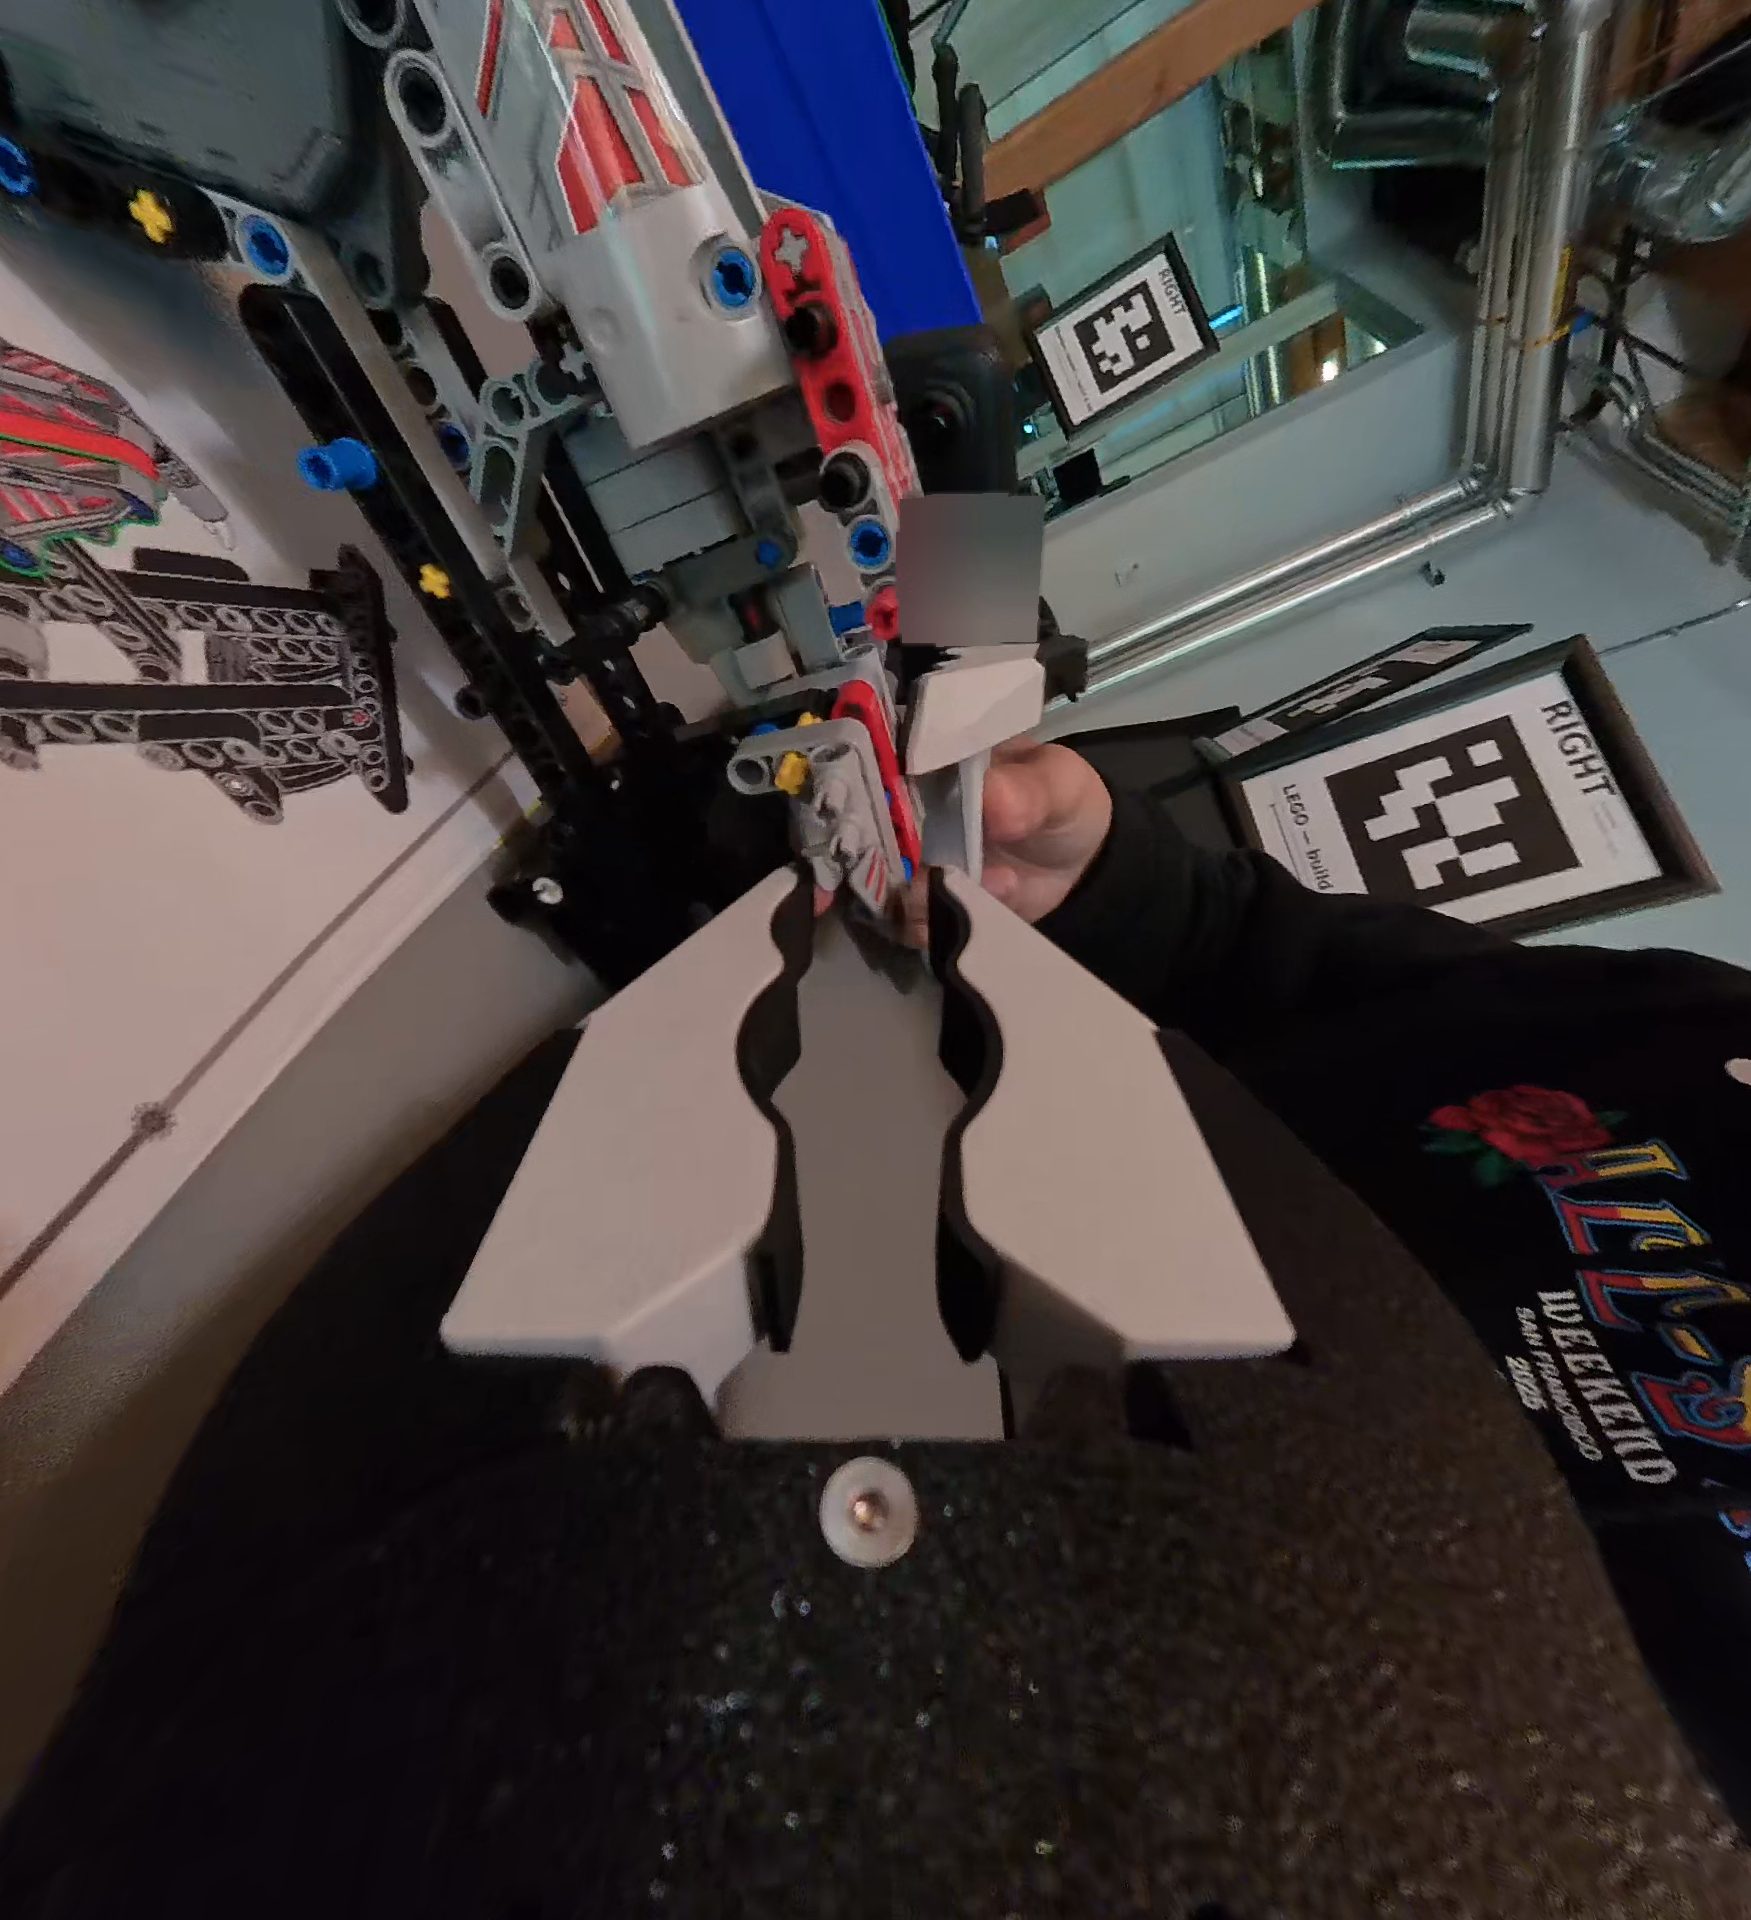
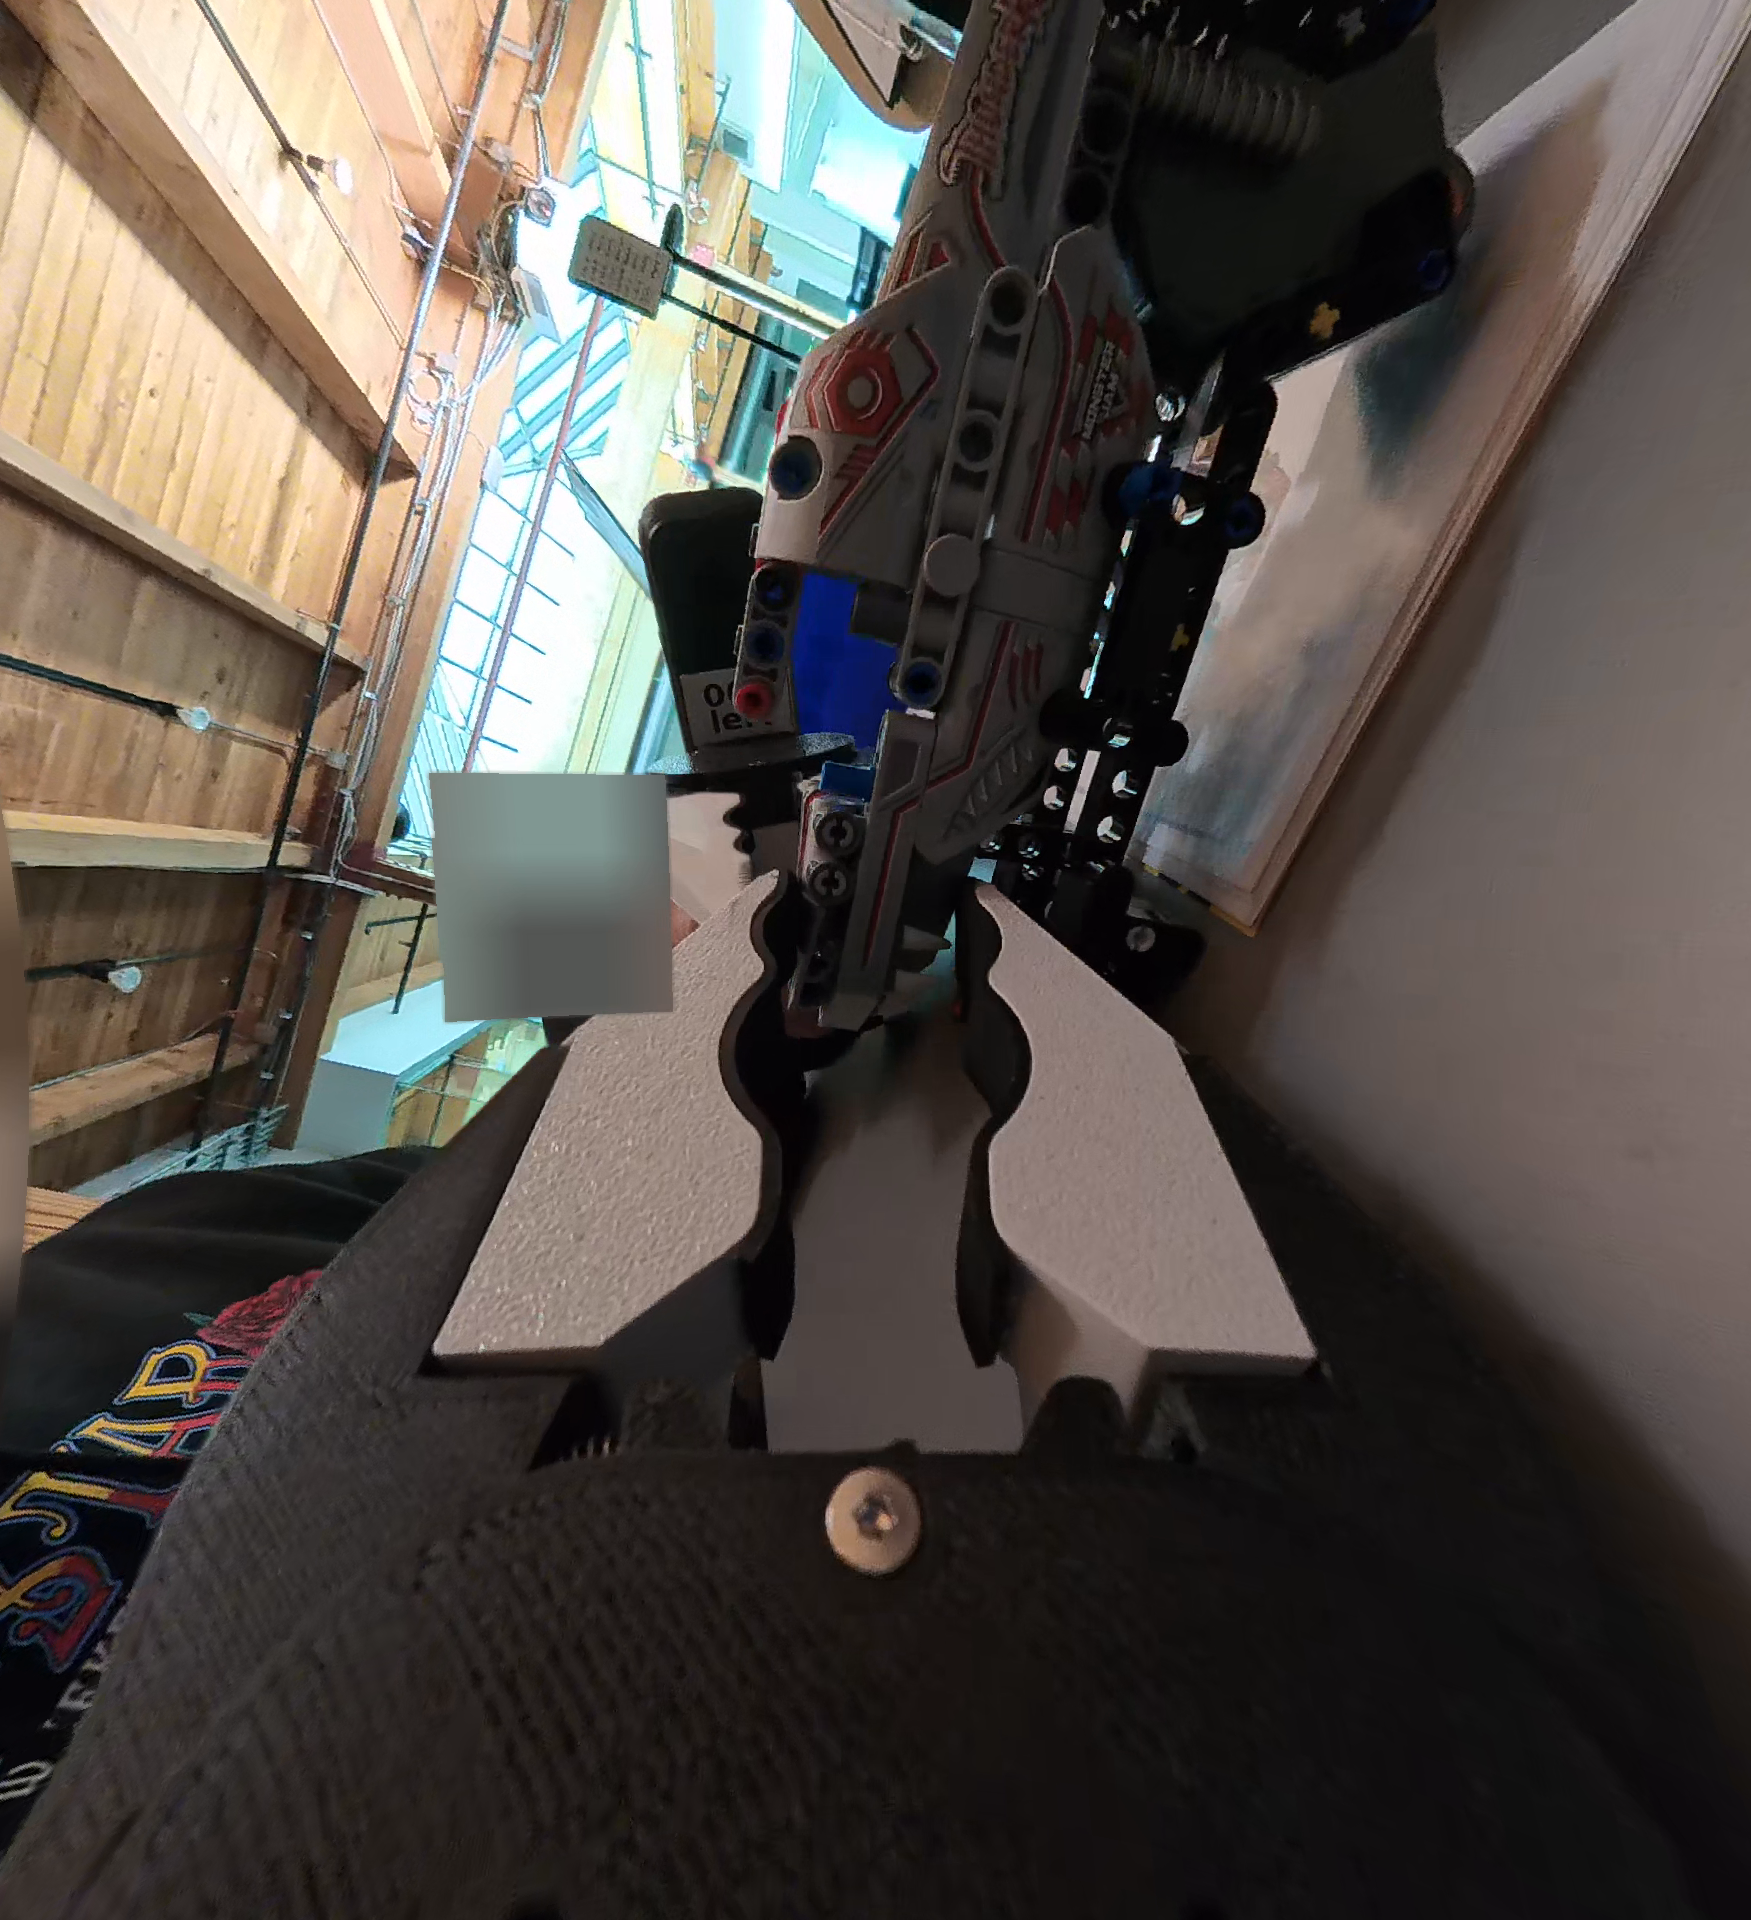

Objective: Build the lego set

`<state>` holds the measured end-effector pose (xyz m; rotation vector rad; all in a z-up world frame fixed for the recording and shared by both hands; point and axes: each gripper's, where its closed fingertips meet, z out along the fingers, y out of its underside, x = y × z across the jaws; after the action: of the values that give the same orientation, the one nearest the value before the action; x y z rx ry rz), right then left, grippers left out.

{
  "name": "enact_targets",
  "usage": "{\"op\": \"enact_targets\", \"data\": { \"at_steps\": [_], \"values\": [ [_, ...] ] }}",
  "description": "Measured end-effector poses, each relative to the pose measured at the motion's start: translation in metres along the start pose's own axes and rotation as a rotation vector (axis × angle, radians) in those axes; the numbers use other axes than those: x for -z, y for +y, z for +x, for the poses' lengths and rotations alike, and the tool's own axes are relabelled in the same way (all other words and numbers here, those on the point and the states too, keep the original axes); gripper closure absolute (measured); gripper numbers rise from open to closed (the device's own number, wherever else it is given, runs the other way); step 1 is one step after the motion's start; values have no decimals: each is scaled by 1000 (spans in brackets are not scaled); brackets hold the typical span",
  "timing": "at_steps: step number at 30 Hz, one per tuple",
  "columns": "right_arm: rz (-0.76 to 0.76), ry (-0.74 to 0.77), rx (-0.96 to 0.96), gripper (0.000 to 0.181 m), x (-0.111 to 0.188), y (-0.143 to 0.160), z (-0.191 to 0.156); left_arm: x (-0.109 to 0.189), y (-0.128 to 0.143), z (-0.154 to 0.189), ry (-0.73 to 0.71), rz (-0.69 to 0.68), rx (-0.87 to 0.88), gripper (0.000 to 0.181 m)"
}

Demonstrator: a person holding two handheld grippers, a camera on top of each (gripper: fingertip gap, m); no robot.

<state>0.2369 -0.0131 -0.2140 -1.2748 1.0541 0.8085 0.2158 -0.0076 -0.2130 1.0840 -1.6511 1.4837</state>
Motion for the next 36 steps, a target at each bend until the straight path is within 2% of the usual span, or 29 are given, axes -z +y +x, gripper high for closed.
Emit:
{"op": "enact_targets", "data": {
  "at_steps": [4, 13, 20, 23, 25, 30, 32, 34, 36],
  "values": [
    [15, 1, -9, 152, 0, -2, 1, 4, 2, 5, 35, -22, 49, 174],
    [63, -3, -53, 152, -2, -3, 1, 0, 0, 3, 52, 11, 116, 176],
    [73, -22, -75, 150, -1, -3, -1, 0, -2, 4, 60, 25, 105, 175],
    [-4, -43, -106, 131, 5, 10, -3, -1, -2, 4, 82, 33, 121, 175],
    [0, -11, -85, 130, 13, 11, -1, -1, -2, 4, 77, 30, 110, 175],
    [-32, -40, -110, 136, 13, 15, -4, -1, -1, 4, 78, 23, 106, 175],
    [-52, -85, -111, 149, 6, 17, -10, -1, -1, 4, 81, 18, 105, 175],
    [-59, -69, -111, 159, 3, 17, -7, 1, -3, 5, 95, 23, 107, 175],
    [-77, -79, -113, 159, 2, 19, -8, 3, -3, 7, 105, 11, 105, 175]
  ]
}}
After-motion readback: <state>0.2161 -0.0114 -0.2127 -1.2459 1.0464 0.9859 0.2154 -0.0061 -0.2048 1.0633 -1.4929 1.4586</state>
